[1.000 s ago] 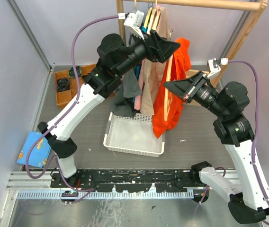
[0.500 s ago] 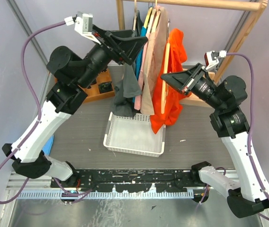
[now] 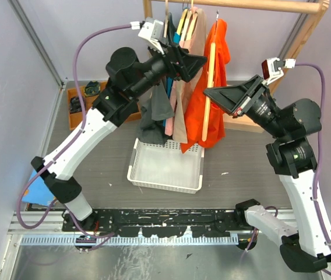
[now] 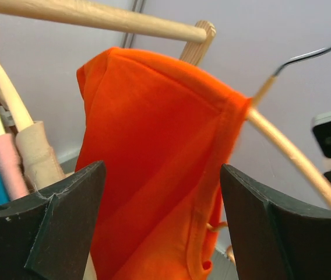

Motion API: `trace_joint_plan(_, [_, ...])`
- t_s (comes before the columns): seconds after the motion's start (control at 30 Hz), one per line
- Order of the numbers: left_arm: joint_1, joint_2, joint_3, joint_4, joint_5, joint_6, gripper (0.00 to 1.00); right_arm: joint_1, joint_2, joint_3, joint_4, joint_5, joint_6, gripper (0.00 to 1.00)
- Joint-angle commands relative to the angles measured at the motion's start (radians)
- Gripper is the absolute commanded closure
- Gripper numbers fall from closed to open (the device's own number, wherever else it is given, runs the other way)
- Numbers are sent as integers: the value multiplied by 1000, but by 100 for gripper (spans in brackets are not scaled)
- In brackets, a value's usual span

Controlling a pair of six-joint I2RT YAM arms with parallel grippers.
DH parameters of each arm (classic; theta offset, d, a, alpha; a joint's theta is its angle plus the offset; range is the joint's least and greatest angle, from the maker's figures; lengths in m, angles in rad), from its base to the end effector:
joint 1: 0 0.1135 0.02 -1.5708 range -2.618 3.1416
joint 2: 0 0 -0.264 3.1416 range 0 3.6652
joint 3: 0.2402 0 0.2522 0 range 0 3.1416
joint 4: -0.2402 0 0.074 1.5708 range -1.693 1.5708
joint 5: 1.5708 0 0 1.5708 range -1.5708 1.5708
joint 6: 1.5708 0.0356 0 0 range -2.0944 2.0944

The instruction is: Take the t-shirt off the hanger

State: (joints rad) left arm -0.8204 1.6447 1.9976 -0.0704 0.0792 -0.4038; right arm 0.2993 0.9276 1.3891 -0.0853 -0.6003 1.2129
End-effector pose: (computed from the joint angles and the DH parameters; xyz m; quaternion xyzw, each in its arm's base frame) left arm 0.2392 -0.2607 0.5483 0.1551 0.5805 -0.4785 0.6403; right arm 0.1378 0.0636 0.5255 0.0176 0.5900 0.6629 0.4606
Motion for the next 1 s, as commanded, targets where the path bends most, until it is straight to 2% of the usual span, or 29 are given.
trace_joint_plan(0.0, [6, 42, 101, -15, 56, 13, 14, 3, -51, 75, 98, 2, -8, 99])
trace_joint_plan(0.2, [5, 46, 83, 50, 97, 1, 14, 3, -75, 74, 70, 21, -12, 99])
trace_joint_plan(0.5, [5, -38, -74, 214, 165, -9, 14, 2, -59, 80, 67, 14, -14, 99])
trace_joint_plan(0.73, [5, -32, -81, 243, 209, -14, 14, 2, -45, 83, 70, 6, -14, 99])
trace_joint_plan(0.97, [6, 22, -3, 210, 201, -15, 16, 1, -43, 84, 74, 5, -9, 99])
